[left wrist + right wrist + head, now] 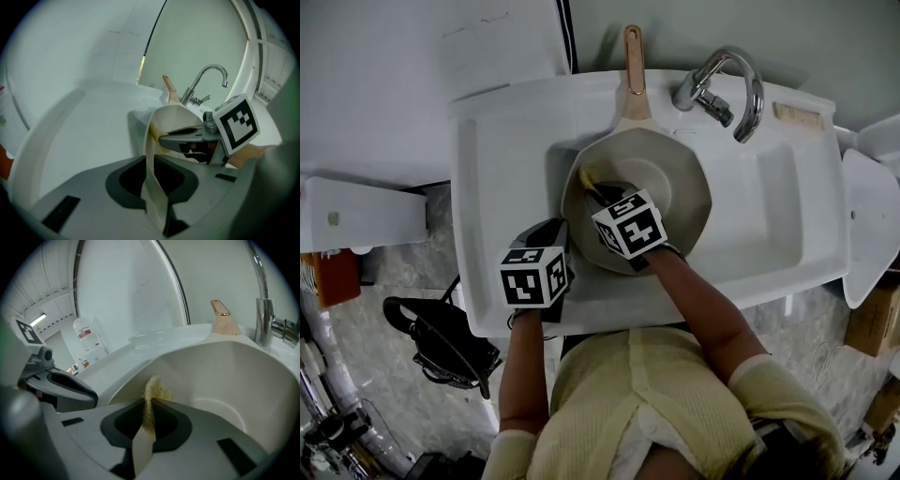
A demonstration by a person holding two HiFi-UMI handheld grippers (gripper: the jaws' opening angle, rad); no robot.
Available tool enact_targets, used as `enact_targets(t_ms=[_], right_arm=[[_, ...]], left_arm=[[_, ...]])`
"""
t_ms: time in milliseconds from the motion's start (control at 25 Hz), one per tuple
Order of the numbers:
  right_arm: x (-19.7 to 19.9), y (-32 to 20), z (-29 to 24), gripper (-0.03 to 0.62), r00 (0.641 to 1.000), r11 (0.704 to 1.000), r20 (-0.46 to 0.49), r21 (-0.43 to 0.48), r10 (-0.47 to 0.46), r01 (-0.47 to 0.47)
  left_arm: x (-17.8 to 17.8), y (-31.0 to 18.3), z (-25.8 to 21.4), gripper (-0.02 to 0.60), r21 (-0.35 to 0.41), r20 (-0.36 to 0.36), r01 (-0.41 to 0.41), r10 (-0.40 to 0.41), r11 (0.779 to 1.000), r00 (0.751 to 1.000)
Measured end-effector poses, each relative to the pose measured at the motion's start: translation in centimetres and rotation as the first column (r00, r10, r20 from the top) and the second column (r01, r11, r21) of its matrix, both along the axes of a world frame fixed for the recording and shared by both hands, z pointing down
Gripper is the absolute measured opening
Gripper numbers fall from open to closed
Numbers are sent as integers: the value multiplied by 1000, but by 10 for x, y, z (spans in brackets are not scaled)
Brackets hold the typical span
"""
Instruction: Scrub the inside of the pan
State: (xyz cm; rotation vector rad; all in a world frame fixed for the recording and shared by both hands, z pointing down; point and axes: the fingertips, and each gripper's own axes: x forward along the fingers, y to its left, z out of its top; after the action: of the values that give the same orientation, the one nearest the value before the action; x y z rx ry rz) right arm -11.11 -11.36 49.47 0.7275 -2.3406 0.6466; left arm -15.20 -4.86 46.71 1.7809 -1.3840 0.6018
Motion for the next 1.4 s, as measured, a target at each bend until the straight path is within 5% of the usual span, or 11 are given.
enact_targets(t_ms=[600, 1400], right_arm=[[-12, 48, 8, 54, 969, 966, -1, -80, -249, 248], [12, 116, 22, 54, 818, 814, -71, -177, -571, 553]], left_arm=[[-1, 20, -2, 98, -22, 4, 14, -14, 1000, 1000], [13, 39, -4, 98, -39, 18, -15, 16, 999, 1000]])
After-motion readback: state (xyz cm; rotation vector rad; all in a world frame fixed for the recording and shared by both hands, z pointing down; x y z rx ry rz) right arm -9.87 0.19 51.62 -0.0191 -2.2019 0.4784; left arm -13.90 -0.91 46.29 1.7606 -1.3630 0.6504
